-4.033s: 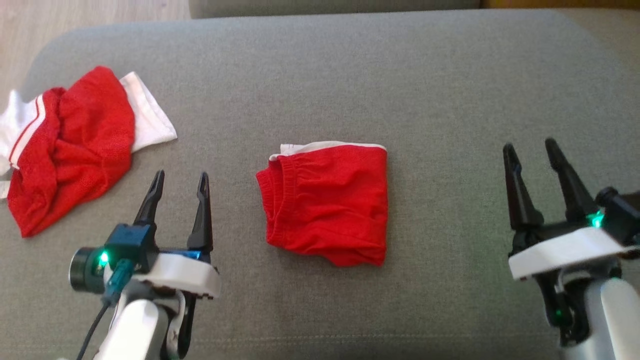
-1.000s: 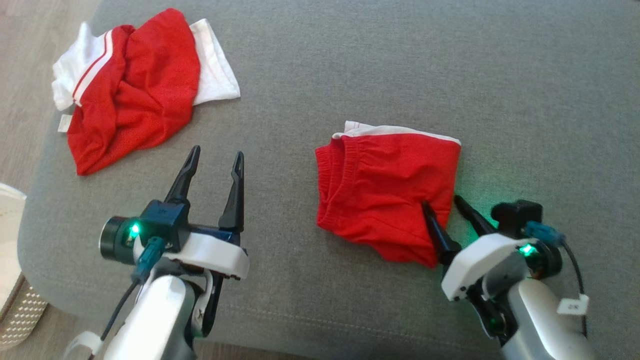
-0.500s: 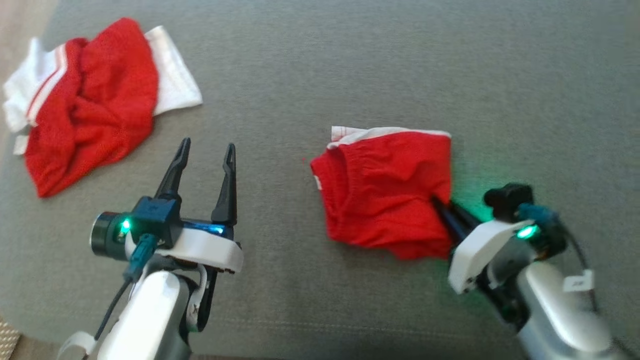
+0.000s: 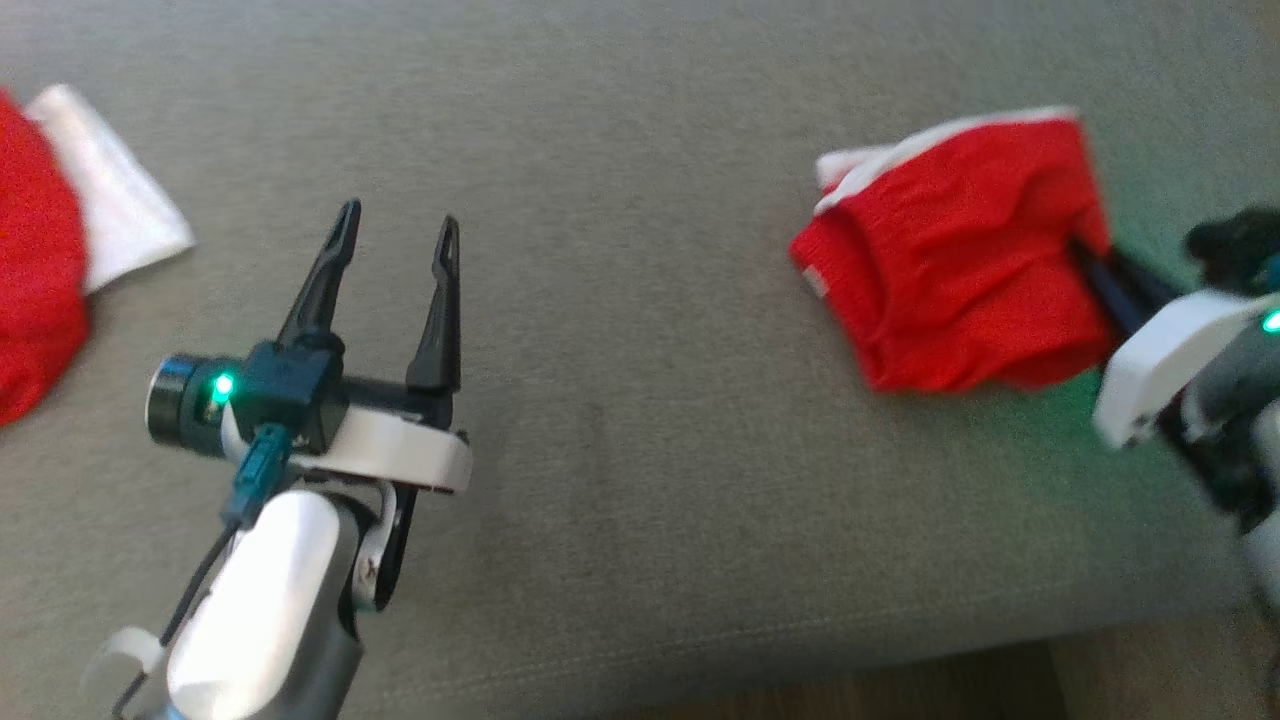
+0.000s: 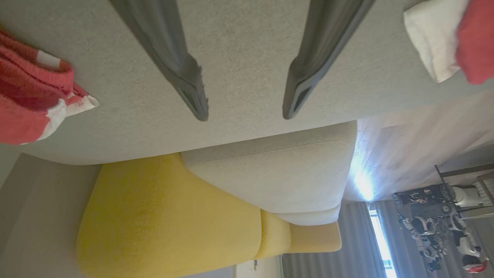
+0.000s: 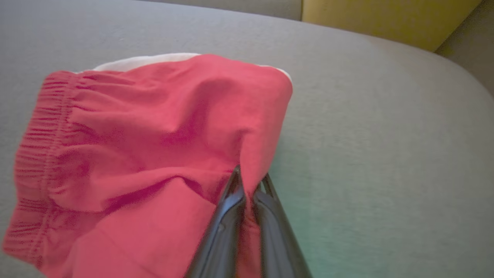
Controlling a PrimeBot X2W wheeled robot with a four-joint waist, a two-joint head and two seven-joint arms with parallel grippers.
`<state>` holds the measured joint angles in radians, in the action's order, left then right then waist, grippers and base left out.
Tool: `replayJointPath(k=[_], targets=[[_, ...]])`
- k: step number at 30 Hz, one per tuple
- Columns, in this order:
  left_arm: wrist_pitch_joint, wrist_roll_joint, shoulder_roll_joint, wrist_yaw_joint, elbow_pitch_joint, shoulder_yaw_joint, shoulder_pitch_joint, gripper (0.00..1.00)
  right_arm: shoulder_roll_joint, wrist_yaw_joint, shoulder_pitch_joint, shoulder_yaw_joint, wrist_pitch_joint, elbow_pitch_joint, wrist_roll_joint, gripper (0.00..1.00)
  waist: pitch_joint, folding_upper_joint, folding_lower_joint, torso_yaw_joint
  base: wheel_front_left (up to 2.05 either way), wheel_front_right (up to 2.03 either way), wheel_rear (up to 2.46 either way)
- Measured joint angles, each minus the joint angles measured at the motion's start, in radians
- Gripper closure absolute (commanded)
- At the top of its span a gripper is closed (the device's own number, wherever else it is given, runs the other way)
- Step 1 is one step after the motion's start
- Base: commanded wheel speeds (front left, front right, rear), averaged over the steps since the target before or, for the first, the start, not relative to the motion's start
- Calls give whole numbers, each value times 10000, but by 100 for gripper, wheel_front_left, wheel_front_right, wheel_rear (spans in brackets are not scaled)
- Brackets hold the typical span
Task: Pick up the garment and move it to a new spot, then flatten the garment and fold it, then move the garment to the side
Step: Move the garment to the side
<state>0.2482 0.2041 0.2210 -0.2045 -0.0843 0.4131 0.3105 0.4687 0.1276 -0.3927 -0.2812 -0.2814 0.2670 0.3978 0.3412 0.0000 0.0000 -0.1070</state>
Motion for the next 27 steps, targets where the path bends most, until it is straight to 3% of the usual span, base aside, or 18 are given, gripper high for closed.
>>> replayJointPath(k=[8,13,27], targets=[[-199,-295,278,125,347,134,869,0,1561,-2,-1280,4,-2,199,1064,100,1074,0,1,-738,0,0,0],[-324,-374,347,165,510,228,1181,0,2209,-2,-1781,240,205,541,2004,100,1737,0,2,-1010,0,0,0],[-529,-533,627,198,711,268,1617,0,2786,-2,-2444,694,802,1001,3728,100,2617,0,2,-1346,0,0,0]])
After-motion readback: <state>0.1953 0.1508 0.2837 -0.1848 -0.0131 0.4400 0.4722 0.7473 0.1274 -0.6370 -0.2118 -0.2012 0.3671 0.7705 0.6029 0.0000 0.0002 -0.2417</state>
